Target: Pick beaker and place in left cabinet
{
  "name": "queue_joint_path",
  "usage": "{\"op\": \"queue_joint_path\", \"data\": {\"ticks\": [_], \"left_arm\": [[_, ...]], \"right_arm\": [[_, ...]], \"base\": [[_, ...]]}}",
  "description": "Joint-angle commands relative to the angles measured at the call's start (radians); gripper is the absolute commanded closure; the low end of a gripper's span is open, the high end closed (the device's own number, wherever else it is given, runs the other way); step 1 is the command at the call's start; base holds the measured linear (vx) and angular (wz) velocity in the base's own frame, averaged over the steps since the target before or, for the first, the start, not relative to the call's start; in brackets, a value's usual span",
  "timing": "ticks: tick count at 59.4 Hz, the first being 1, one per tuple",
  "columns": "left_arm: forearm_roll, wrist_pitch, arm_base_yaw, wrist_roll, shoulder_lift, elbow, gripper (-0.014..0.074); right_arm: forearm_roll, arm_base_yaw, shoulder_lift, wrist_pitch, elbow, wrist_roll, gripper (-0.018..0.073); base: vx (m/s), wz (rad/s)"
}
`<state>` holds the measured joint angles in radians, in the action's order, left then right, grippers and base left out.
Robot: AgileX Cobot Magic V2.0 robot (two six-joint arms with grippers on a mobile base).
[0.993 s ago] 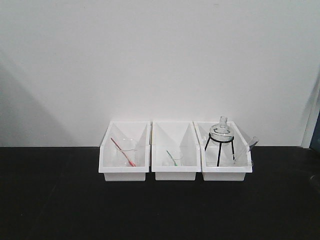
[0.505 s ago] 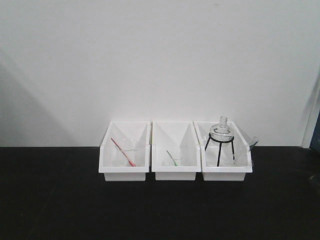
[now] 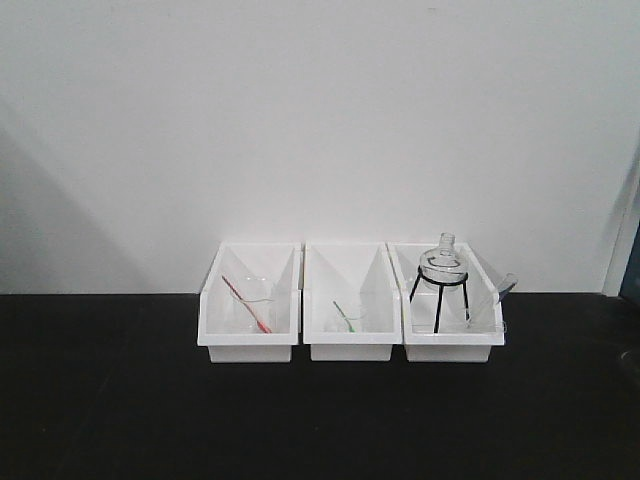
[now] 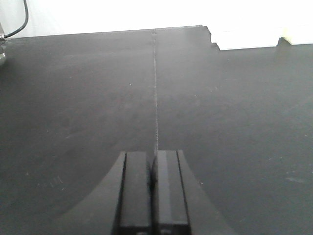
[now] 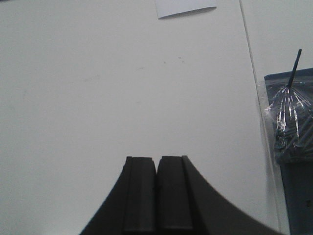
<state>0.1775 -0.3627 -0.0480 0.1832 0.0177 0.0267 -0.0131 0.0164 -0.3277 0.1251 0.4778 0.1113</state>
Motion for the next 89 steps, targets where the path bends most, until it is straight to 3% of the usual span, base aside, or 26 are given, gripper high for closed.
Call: {"op": "queue_joint_path", "data": {"ticks": [1, 13, 29, 37, 50, 57, 62, 68, 78, 85, 89], "left_arm": [[0.003, 0.075, -0.005, 0.004, 0.01, -0.015, 0.0593], [0.003, 0.075, -0.005, 0.004, 0.01, -0.015, 0.0593], [0.003, 0.075, -0.005, 0.004, 0.01, -0.015, 0.0593], [0.003, 0.075, -0.005, 0.004, 0.01, -0.015, 0.0593], [0.003, 0.075, -0.005, 0.004, 0.01, -0.015, 0.0593], [0.003, 0.075, -0.005, 0.004, 0.01, -0.015, 0.0593], [0.003, 0.075, -0.005, 0.004, 0.01, -0.015, 0.0593], [0.003, 0.075, -0.005, 0.004, 0.01, -0.015, 0.0593], [0.003, 0.075, -0.005, 0.004, 0.01, -0.015, 0.0593], [0.003, 0.075, -0.005, 0.004, 0.01, -0.015, 0.0593], [0.003, 0.075, -0.005, 0.004, 0.01, -0.015, 0.0593]], "right_arm": [[0.033, -0.007, -0.195, -0.025, 0.178, -0.035, 0.0564], [0.02, -0.007, -0.425, -0.084, 0.361, -0.034, 0.0564], [0.019, -0.007, -0.511, -0.125, 0.374, -0.004, 0.0494], [0.022, -0.007, -0.511, -0.125, 0.374, -0.004, 0.0367], [-0.017, -0.007, -0.511, -0.117, 0.374, 0.016, -0.0015], [-0.03, -0.007, -0.511, -0.106, 0.374, 0.013, -0.0167], [-0.036, -0.007, -0.511, -0.095, 0.374, 0.014, -0.0169], [-0.083, -0.007, -0.52, 0.026, 0.374, 0.037, -0.0161], [-0.041, 0.003, -0.601, 0.198, 0.359, 0.052, -0.0127], [0.007, 0.078, -0.668, 0.289, 0.273, 0.079, -0.0111], [0.083, 0.138, -0.709, 0.379, 0.188, 0.073, -0.0102]], "base": [[0.0, 0.0], [0.0, 0.0], [0.0, 0.0], [0.0, 0.0], [0.0, 0.0], [0.0, 0.0], [0.0, 0.0], [0.0, 0.0], [0.0, 0.0], [0.0, 0.0], [0.0, 0.0]]}}
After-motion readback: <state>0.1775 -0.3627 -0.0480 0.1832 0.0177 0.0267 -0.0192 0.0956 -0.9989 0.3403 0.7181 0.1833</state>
